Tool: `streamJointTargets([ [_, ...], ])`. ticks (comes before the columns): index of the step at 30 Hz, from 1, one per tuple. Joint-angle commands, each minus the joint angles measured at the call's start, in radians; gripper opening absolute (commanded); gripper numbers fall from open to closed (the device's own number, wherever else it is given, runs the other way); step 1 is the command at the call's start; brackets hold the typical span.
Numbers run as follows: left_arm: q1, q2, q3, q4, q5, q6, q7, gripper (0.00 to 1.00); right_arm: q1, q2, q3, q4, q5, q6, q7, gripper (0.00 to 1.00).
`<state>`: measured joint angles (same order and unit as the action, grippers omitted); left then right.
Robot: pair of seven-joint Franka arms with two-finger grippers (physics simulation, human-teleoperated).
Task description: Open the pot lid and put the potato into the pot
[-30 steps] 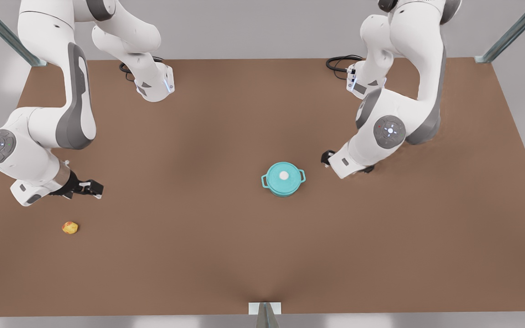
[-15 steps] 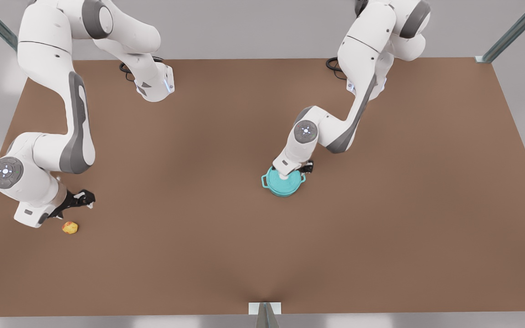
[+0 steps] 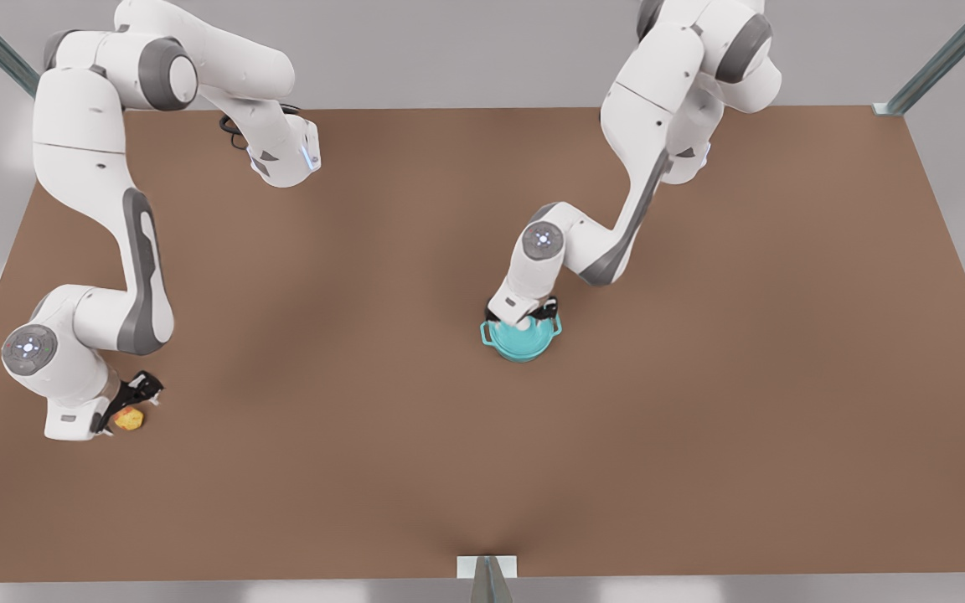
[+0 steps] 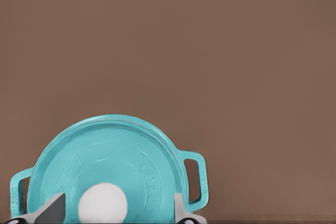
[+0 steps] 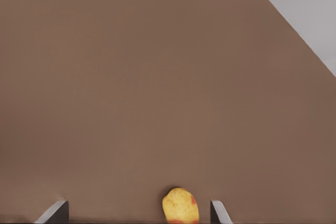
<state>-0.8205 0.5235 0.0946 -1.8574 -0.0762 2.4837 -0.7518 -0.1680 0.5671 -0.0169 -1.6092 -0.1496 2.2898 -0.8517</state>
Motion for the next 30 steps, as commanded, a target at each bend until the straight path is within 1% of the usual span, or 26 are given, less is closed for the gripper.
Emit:
streamJointTargets([
  [1, -0.005, 0.001, 0.0, -0.006, 0.004, 0.023, -0.15, 1.0, -0.007, 0.016, 0.0, -0.003, 0.004, 0.016, -0.311, 1.0],
  [6, -0.003, 0.016, 0.002, -0.006, 0.006, 0.041, -0.143, 1.0, -0.005, 0.036, -0.001, 0.002, -0.005, -0.058, -0.31, 1.0],
  [7, -0.003, 0.016, 0.002, -0.006, 0.006, 0.041, -0.144, 0.88, -0.007, 0.043, -0.006, 0.011, -0.007, -0.058, -0.313, 1.0],
  [8, -0.003, 0.016, 0.002, -0.006, 0.006, 0.041, -0.144, 0.66, -0.007, 0.06, -0.006, 0.032, -0.007, -0.088, -0.31, 1.0],
  [9, -0.003, 0.016, 0.002, -0.006, 0.006, 0.041, -0.146, 0.52, -0.005, 0.08, -0.006, 0.066, -0.005, -0.131, -0.306, 1.0],
  [10, -0.003, 0.016, 0.002, -0.008, 0.006, 0.04, -0.147, 0.43, -0.005, 0.088, -0.006, 0.071, -0.005, -0.132, -0.306, 1.0],
  [12, -0.003, 0.013, 0.002, -0.006, 0.021, 0.03, -0.147, 0.28, -0.007, 0.119, -0.008, 0.098, -0.007, -0.132, -0.313, 1.0],
  [13, -0.003, 0.01, 0.002, -0.006, 0.026, 0.029, -0.147, 0.28, -0.008, 0.123, -0.009, 0.103, -0.007, -0.133, -0.311, 1.0],
  [15, 0.0, 0.003, 0.03, 0.004, 0.049, 0.024, -0.136, 0.28, -0.008, 0.16, -0.009, 0.135, -0.007, -0.133, -0.31, 1.0],
  [16, 0.02, 0.004, 0.074, 0.03, 0.062, 0.006, -0.092, 0.28, -0.016, 0.178, -0.011, 0.158, -0.007, -0.132, -0.313, 1.0],
  [17, 0.113, 0.015, 0.083, 0.151, 0.058, -0.145, 0.029, 0.28, -0.027, 0.186, -0.009, 0.161, -0.01, -0.132, -0.313, 1.0],
  [19, 0.265, 0.101, 0.085, 0.247, 0.065, -0.174, 0.298, 0.29, -0.053, 0.186, -0.009, 0.16, -0.027, -0.119, -0.31, 1.0],
  [21, 0.365, 0.243, 0.085, 0.383, 0.064, -0.164, 0.402, 0.29, -0.057, 0.197, -0.009, 0.16, -0.03, -0.119, -0.313, 1.0],
  [22, 0.382, 0.326, 0.086, 0.455, 0.062, -0.16, 0.404, 0.29, -0.067, 0.2, -0.009, 0.16, -0.03, -0.119, -0.319, 1.0],
  [24, 0.391, 0.355, 0.085, 0.461, 0.059, -0.129, 0.405, 0.33, -0.068, 0.206, -0.009, 0.158, -0.03, -0.119, -0.32, 1.0],
  [25, 0.389, 0.359, 0.083, 0.461, 0.061, -0.129, 0.407, 0.9, -0.067, 0.215, -0.009, 0.16, -0.03, -0.118, -0.32, 1.0],
  [26, 0.388, 0.36, 0.08, 0.461, 0.059, -0.129, 0.407, 1.0, -0.067, 0.231, -0.008, 0.175, -0.03, -0.115, -0.32, 1.0],
  [29, 0.386, 0.36, 0.079, 0.458, 0.081, -0.111, 0.416, 1.0, -0.068, 0.275, -0.008, 0.227, -0.03, -0.115, -0.32, 1.0],
  [30, 0.389, 0.354, 0.085, 0.451, 0.084, -0.117, 0.479, 1.0, -0.073, 0.281, -0.008, 0.238, -0.03, -0.115, -0.32, 1.0],
])
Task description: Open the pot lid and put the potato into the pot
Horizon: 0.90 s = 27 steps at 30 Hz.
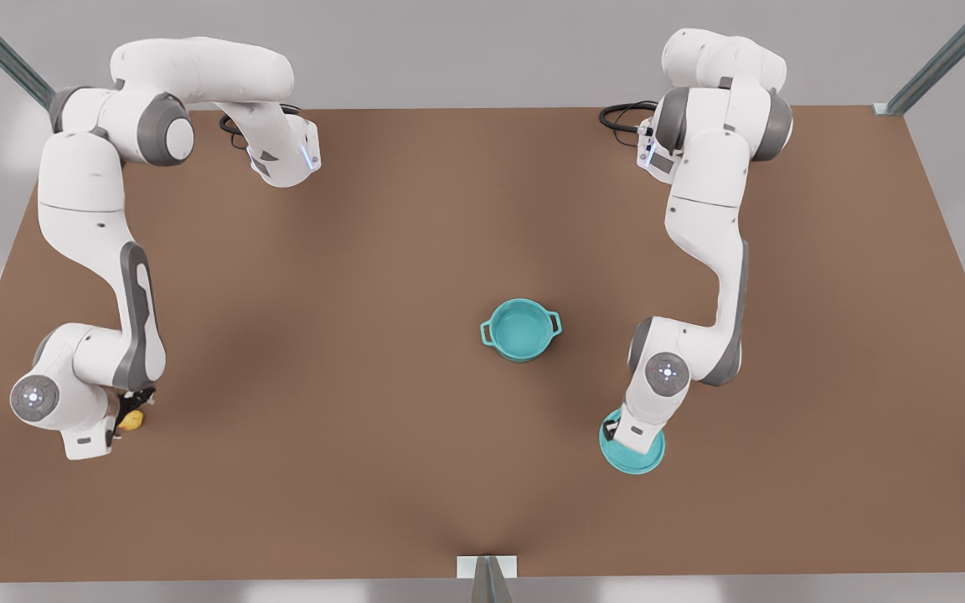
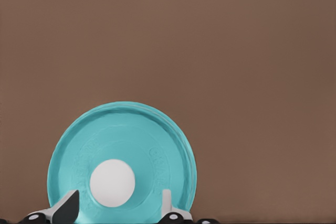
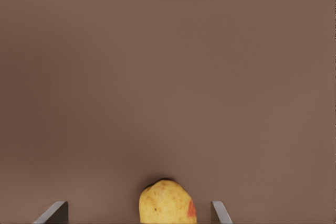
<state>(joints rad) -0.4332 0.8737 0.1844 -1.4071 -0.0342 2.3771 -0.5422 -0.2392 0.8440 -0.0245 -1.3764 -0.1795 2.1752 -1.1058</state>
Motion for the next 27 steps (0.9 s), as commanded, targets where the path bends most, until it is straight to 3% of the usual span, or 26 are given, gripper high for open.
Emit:
streamJointTargets([
  [1, -0.002, -0.03, 0.03, -0.012, 0.097, -0.087, 0.366, 1.0, -0.003, 0.015, 0.0, 0.022, 0.0, 0.0, -0.068, 1.0],
  [2, 0.002, -0.13, 0.047, -0.013, 0.143, -0.298, 0.491, 1.0, -0.005, 0.021, 0.0, 0.034, 0.0, 0.0, -0.068, 1.0],
  [4, 0.132, -0.464, 0.052, -0.003, -0.191, -0.733, 0.634, 1.0, -0.011, 0.035, 0.0, 0.051, 0.0, 0.001, -0.078, 1.0],
  [5, 0.137, -0.545, 0.058, -0.006, -0.208, -0.75, 0.634, 1.0, -0.025, 0.035, 0.001, 0.048, 0.0, 0.011, -0.081, 1.0],
  [8, 0.183, -0.547, 0.052, -0.006, -0.207, -0.742, 0.627, 1.0, -0.032, 0.035, 0.003, 0.022, 0.002, 0.038, -0.08, 1.0],
  [9, 0.297, -0.556, -0.092, -0.018, -0.172, -0.704, 0.568, 1.0, -0.032, 0.035, 0.003, 0.01, 0.0, 0.07, -0.08, 1.0],
  [10, 0.301, -0.631, -0.098, -0.156, -0.131, -0.586, 0.57, 1.0, -0.031, 0.035, 0.003, 0.008, 0.0, 0.077, -0.08, 1.0],
  [13, 0.312, -0.579, -0.091, -0.064, -0.142, -0.67, 0.579, 1.0, -0.032, 0.035, 0.005, 0.002, 0.0, 0.078, -0.078, 1.0],
  [27, 0.31, -0.578, -0.089, -0.072, -0.144, -0.704, 0.498, 1.0, -0.061, 0.035, 0.006, -0.035, 0.0, 0.078, -0.094, 1.0],
])
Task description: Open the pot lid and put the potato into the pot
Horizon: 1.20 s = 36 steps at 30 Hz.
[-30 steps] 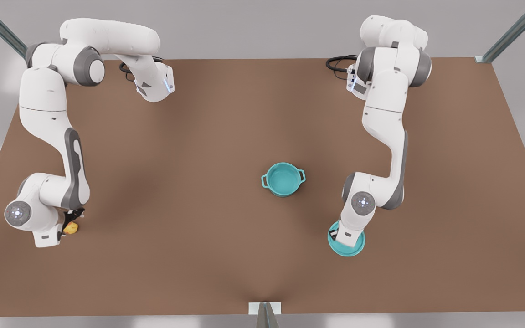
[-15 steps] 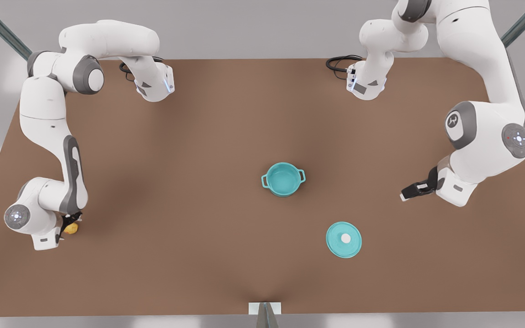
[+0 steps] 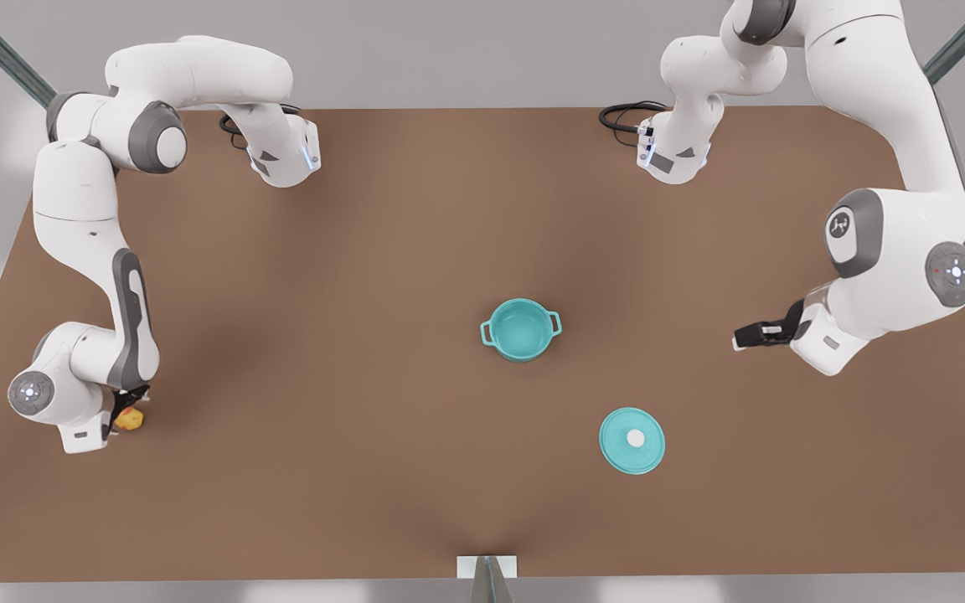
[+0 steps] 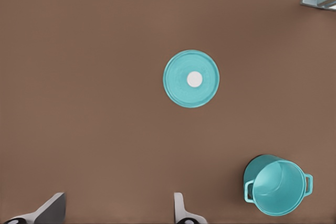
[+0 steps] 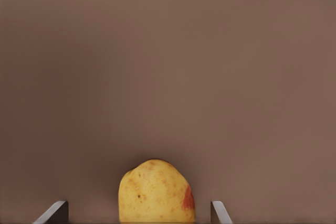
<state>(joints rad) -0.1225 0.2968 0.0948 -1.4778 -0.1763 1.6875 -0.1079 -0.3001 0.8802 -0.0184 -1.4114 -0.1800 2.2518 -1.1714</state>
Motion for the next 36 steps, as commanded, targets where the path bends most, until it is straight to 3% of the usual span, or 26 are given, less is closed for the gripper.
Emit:
streamJointTargets([
  [1, 0.0, -0.001, -0.001, -0.001, -0.002, -0.026, 0.068, 1.0, -0.002, -0.001, 0.0, 0.0, 0.001, 0.002, -0.028, 1.0],
  [10, -0.008, -0.001, -0.004, 0.005, -0.002, -0.034, 0.056, 1.0, -0.008, -0.001, 0.002, -0.004, 0.001, 0.022, -0.04, 0.98],
  [21, -0.008, -0.001, -0.004, 0.005, 0.008, -0.034, 0.056, 1.0, -0.005, -0.001, 0.002, -0.004, 0.001, 0.014, -0.07, 0.6],
  [26, -0.009, -0.001, -0.006, 0.004, 0.008, -0.034, 0.042, 1.0, -0.004, -0.003, 0.002, -0.004, 0.002, 0.008, -0.085, 0.5],
  [33, -0.009, -0.001, -0.006, 0.004, 0.009, -0.034, 0.043, 1.0, 0.004, -0.035, 0.011, -0.003, 0.002, -0.051, -0.09, 0.49],
  [36, -0.008, -0.001, -0.004, 0.002, 0.009, -0.034, 0.047, 1.0, 0.006, -0.073, 0.061, -0.003, 0.004, -0.087, -0.079, 0.49],
])
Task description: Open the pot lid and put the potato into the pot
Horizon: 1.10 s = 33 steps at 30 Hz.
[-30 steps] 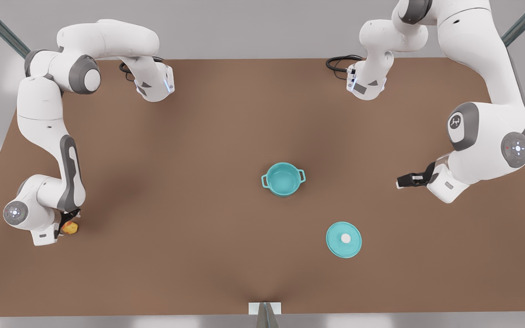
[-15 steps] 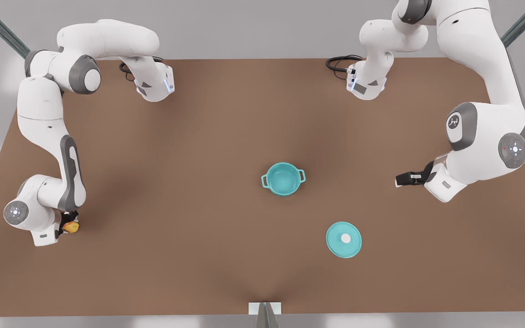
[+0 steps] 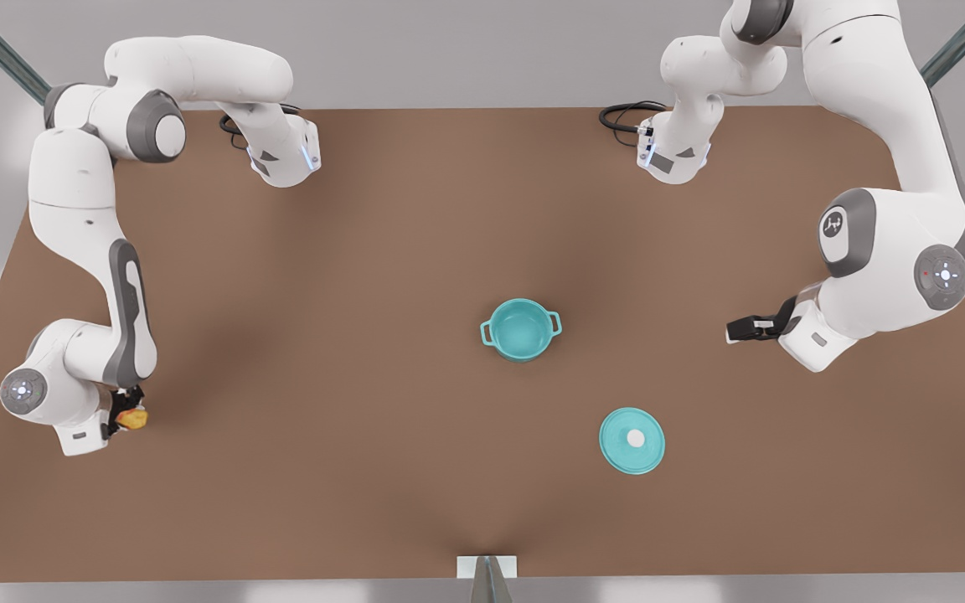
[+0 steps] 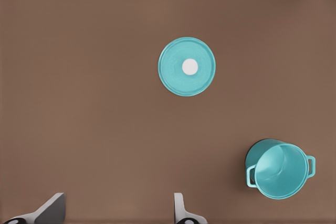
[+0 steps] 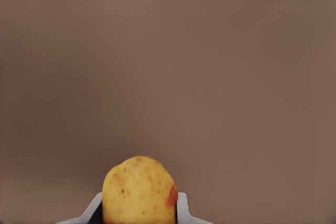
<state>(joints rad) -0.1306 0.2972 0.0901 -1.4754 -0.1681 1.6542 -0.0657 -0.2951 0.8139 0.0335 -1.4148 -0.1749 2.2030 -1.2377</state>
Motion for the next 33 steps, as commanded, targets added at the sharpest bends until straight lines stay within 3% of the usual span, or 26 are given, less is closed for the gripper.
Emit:
streamJointTargets([
  [1, 0.0, -0.001, 0.0, -0.002, 0.001, -0.001, 0.003, 1.0, 0.002, -0.019, 0.031, 0.0, 0.0, -0.065, -0.009, 0.49],
  [6, 0.0, -0.001, 0.0, 0.0, 0.002, -0.001, 0.003, 1.0, 0.096, -0.079, 0.068, 0.01, 0.012, -0.138, 0.018, 0.48],
  [13, -0.001, -0.001, 0.0, -0.008, 0.002, -0.001, -0.002, 1.0, 0.375, -0.156, 0.072, 0.017, 0.045, -0.213, 0.28, 0.47],
  [16, 0.0, -0.001, 0.0, -0.005, 0.002, -0.001, -0.003, 1.0, 0.396, -0.171, 0.204, 0.017, 0.041, -0.253, 0.48, 0.47],
  [18, 0.0, -0.001, 0.0, -0.003, 0.002, -0.001, -0.003, 1.0, 0.473, -0.177, 0.227, 0.03, 0.045, -0.27, 0.612, 0.47],
  [21, 0.0, -0.001, 0.0, -0.005, 0.002, -0.001, -0.003, 1.0, 0.616, -0.174, 0.235, 0.073, 0.038, -0.287, 0.86, 0.47],
  [23, 0.0, -0.001, 0.0, -0.005, 0.002, -0.001, -0.003, 1.0, 0.625, -0.167, 0.308, 0.083, 0.038, -0.287, 0.991, 0.48],
  [33, 0.0, -0.001, 0.0, -0.006, 0.004, -0.001, -0.003, 1.0, 0.883, -0.032, 0.313, 0.26, 0.04, -0.253, 1.408, 0.48],
])
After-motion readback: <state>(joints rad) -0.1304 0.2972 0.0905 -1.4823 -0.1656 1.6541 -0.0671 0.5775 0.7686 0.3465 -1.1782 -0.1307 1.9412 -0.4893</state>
